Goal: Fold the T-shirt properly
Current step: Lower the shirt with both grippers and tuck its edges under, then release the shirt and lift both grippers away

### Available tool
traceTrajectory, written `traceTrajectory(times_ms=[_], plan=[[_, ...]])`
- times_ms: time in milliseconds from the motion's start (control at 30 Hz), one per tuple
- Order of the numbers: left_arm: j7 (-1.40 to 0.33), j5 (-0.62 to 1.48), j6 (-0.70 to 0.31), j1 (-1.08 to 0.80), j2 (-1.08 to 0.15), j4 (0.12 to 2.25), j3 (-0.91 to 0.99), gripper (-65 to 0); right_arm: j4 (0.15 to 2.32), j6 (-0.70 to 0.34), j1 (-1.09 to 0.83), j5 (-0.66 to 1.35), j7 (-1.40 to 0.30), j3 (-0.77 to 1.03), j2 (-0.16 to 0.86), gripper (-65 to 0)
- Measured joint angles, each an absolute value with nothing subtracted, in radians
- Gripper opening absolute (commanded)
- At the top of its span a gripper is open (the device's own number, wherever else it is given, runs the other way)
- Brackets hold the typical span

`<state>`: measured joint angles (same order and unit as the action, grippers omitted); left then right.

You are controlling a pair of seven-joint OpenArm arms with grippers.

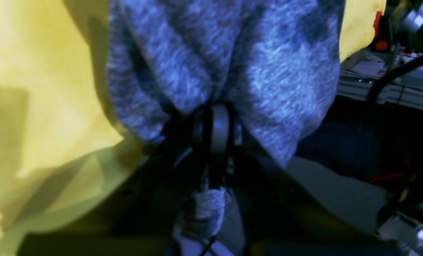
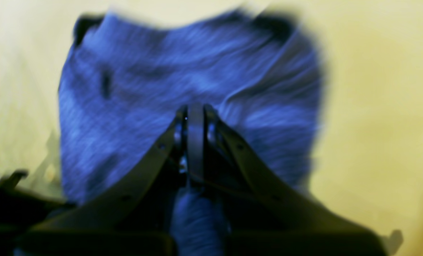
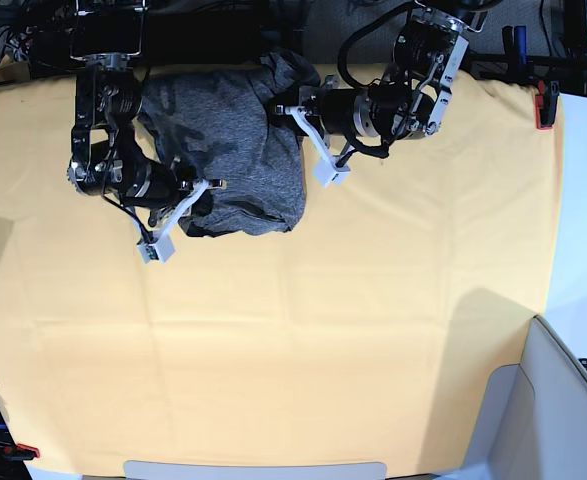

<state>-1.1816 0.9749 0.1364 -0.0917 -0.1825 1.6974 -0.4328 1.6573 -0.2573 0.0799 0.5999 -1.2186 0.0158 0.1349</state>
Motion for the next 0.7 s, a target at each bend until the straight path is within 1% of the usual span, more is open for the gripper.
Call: traceTrajectory(times_ms=[300,367,433,533,633,700], plan=[[-1.177,0.945,0.13,-0.116,-0.18,1.703,-0.429,-64.7,1.66,-0.257,0.171,0.37,-1.219,0.017,0.112,-65.0],[-1.177,0.926,0.134,-0.117,-0.18,1.728,-0.429,-64.7,1.661,-0.258,0.186,0.363,-1.219,0.021,0.101,-65.0],[-1.186,0.895,0.141,-0.123,-0.203,1.804,-0.418,-64.7,1.694,-0.258,0.192,0.364,-1.219,0.018,0.095,-65.0],[-1.196,0.869,0.15,-0.129,-0.25,1.941,-0.332,-64.7,1.757,-0.257,0.196,0.357,-1.163,0.023,0.102,-65.0],[-1.175,0.866,0.15,-0.12,-0.243,2.046,-0.214,-64.7,1.82,-0.259,0.16,0.371,-1.112,0.082,0.098,-65.0],[-1.177,0.895,0.139,-0.145,-0.235,2.066,-0.139,-64.8,1.885,-0.256,0.106,0.359,-1.097,0.135,0.11,-65.0]])
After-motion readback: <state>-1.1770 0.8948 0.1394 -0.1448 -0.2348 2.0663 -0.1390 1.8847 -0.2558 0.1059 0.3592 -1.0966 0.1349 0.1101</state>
